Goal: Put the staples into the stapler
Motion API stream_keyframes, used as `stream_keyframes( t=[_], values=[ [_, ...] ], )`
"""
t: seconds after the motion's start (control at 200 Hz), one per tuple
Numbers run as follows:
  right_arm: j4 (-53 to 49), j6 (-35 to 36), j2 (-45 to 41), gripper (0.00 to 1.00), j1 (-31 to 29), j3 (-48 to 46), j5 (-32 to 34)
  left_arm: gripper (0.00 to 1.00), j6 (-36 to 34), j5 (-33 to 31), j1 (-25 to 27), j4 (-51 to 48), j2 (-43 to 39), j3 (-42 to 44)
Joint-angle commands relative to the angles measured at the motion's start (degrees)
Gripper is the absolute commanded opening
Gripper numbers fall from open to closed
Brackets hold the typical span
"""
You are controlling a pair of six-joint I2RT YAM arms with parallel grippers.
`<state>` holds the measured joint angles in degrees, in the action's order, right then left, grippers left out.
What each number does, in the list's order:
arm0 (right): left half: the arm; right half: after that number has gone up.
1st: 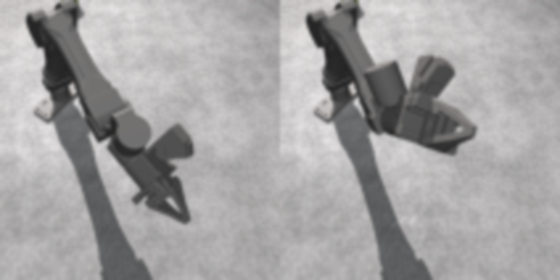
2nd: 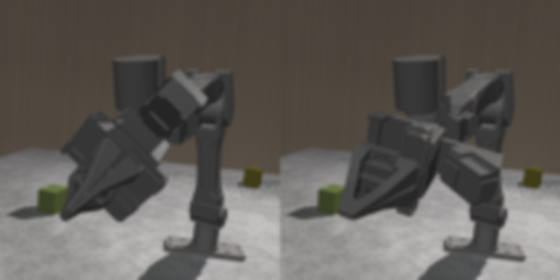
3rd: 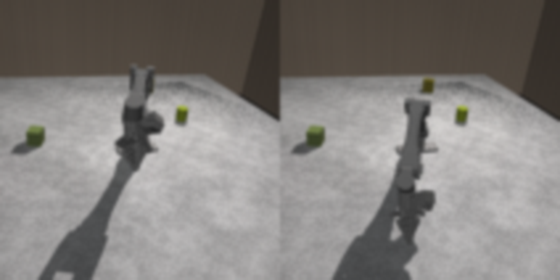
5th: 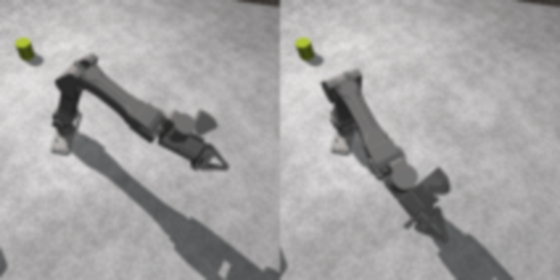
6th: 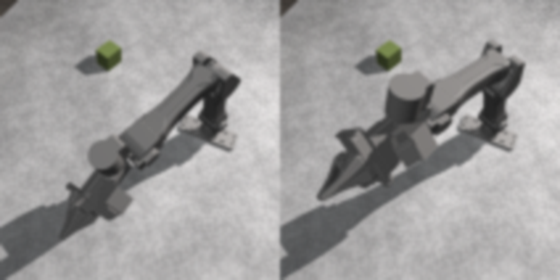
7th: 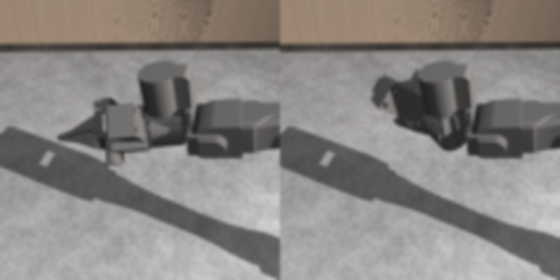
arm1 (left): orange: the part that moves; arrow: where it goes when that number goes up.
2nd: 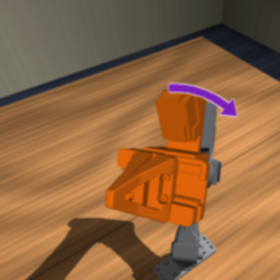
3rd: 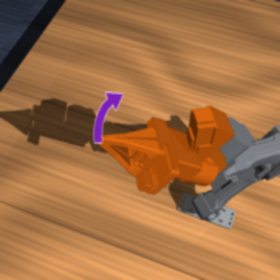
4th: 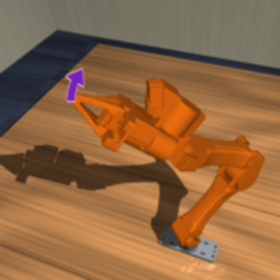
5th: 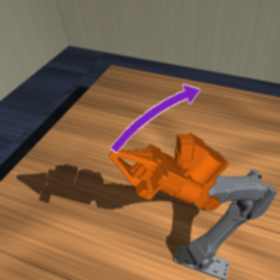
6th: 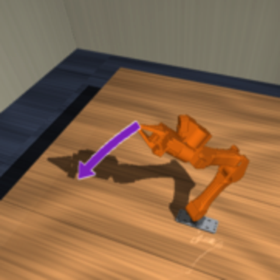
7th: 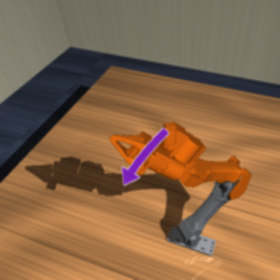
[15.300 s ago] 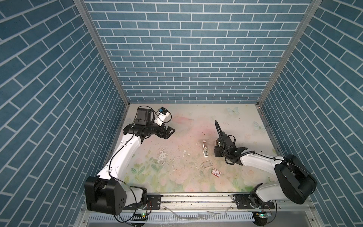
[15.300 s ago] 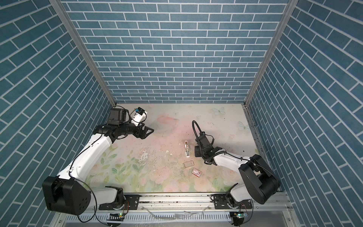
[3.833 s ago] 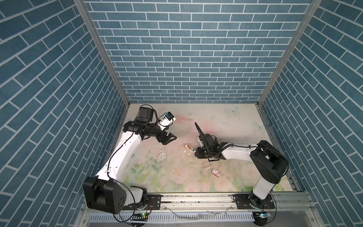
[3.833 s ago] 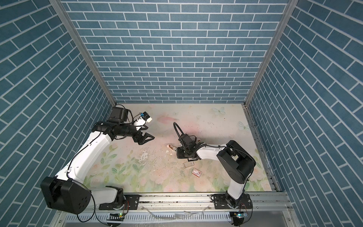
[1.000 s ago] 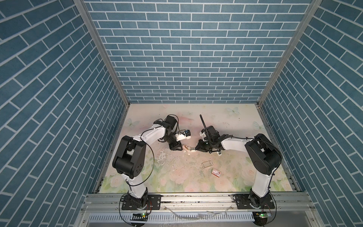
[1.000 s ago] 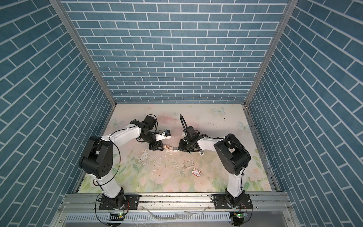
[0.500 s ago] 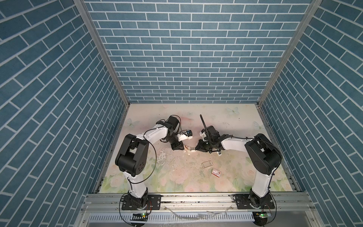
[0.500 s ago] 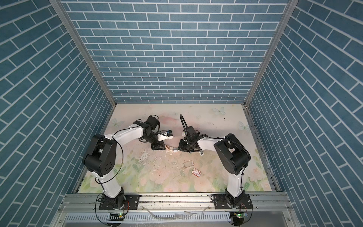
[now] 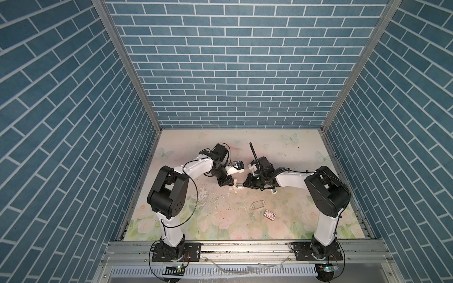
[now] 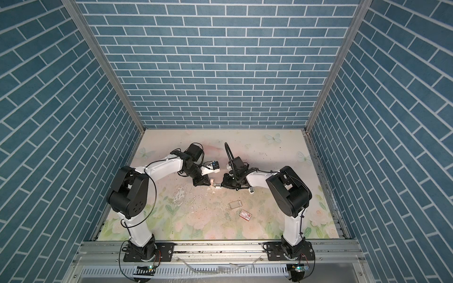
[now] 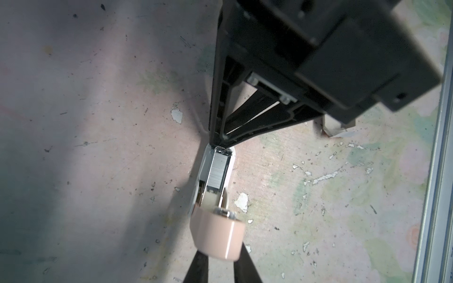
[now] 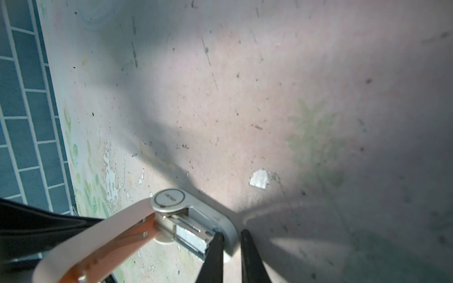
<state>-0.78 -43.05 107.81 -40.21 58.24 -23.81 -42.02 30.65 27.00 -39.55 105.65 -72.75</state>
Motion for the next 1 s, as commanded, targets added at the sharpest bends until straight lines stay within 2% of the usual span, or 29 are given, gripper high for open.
stream_keyframes(
  t=[0.0, 0.475, 0.99],
  values=[
    [0.1, 0.6, 1.6, 0.16, 0.0, -0.7, 0.0, 0.21, 0.9, 0.0, 0.8, -0.4, 0.9, -1.6],
    [3.1, -0.5, 1.9, 0.16, 0.0, -2.0, -0.2, 0.21, 0.7, -1.8, 2.7, -2.8, 3.1, -4.3],
    [0.7, 0.1, -2.5, 0.19, 1.2, -1.1, 1.8, 0.45, -0.6, -0.8, 2.8, -6.4, -0.1, -7.7]
  ],
)
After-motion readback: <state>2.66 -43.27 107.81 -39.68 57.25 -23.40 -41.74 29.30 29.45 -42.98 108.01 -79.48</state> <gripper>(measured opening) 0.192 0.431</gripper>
